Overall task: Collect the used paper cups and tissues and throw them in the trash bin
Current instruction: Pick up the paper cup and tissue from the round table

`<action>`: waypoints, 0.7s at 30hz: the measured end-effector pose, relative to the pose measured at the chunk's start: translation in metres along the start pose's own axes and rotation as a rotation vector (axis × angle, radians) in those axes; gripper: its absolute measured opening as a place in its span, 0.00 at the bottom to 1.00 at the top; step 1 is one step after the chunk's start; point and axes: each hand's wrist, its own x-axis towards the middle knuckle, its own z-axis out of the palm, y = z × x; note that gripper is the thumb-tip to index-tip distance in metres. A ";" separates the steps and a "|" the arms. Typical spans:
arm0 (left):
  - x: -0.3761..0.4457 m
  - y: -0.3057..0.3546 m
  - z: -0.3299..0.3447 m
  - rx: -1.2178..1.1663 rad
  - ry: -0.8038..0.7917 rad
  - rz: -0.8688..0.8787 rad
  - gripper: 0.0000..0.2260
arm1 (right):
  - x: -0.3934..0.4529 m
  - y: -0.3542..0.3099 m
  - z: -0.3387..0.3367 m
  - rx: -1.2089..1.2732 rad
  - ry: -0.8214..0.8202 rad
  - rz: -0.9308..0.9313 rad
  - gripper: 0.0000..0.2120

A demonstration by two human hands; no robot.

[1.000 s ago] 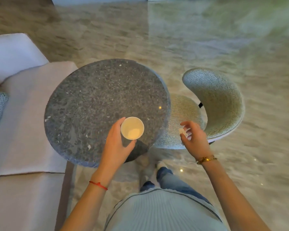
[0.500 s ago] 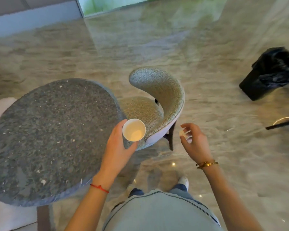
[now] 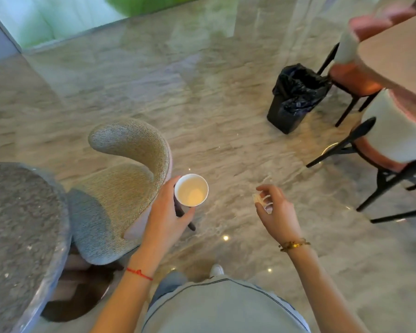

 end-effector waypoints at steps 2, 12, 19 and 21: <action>0.016 0.013 0.022 -0.009 -0.039 0.012 0.31 | 0.010 0.018 -0.016 0.003 0.024 0.031 0.16; 0.132 0.059 0.110 -0.001 -0.179 0.103 0.33 | 0.081 0.091 -0.066 0.003 0.154 0.179 0.16; 0.264 0.087 0.186 -0.004 -0.242 0.211 0.32 | 0.185 0.151 -0.096 -0.018 0.228 0.289 0.15; 0.309 0.102 0.207 -0.015 -0.249 0.235 0.32 | 0.224 0.165 -0.109 -0.033 0.247 0.303 0.15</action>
